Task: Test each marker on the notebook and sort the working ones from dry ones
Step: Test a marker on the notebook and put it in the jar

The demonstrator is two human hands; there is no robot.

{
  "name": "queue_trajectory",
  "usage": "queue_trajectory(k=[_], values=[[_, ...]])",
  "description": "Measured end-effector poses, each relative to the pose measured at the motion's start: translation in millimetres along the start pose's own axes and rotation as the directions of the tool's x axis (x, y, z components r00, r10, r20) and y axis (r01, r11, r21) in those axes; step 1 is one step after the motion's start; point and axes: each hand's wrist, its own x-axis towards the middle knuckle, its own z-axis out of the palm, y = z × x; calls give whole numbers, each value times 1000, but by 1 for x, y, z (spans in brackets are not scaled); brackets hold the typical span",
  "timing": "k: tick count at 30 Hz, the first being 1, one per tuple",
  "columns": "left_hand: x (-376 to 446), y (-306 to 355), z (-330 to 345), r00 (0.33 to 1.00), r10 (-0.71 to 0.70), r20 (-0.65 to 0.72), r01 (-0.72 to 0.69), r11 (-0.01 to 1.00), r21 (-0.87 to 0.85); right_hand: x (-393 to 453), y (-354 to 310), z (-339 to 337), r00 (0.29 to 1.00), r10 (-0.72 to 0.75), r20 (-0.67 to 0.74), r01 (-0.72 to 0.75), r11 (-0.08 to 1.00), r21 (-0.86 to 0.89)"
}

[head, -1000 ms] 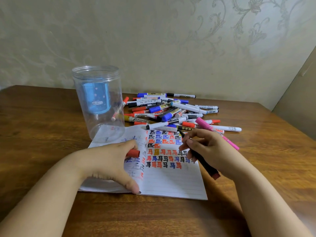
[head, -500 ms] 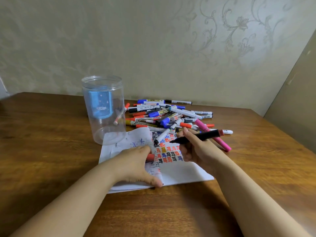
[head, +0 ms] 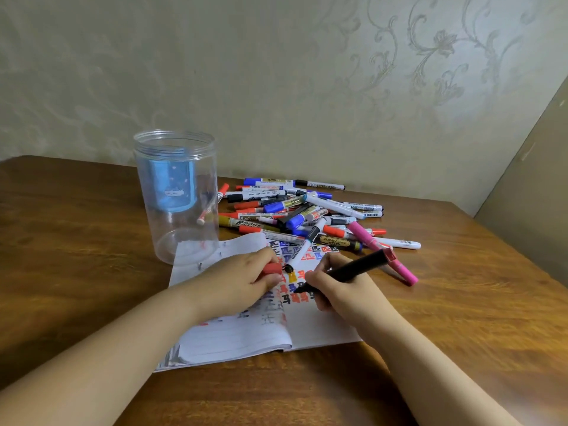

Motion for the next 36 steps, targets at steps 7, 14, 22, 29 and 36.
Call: queue_trajectory(k=[7,14,22,29,36], values=[[-4,-18,5,987,83,-136,-102,984,-143,2,13,7,989,-127,-79,123,991,-59],[-2,-22,7,985,89,-147,-113,981,-160,0,10,11,987,-133,-87,120,984,-134],[-5,-20,8,981,67,-183,-107,970,-220,-2,11,11,981,-160,-112,143,979,-147],[-8,-20,8,984,59,-169,-96,970,-222,-6,10,13,968,-196,-156,168,970,-178],[-8,-19,7,985,39,-166,-74,975,-208,-8,12,12,965,-218,-146,186,961,-205]])
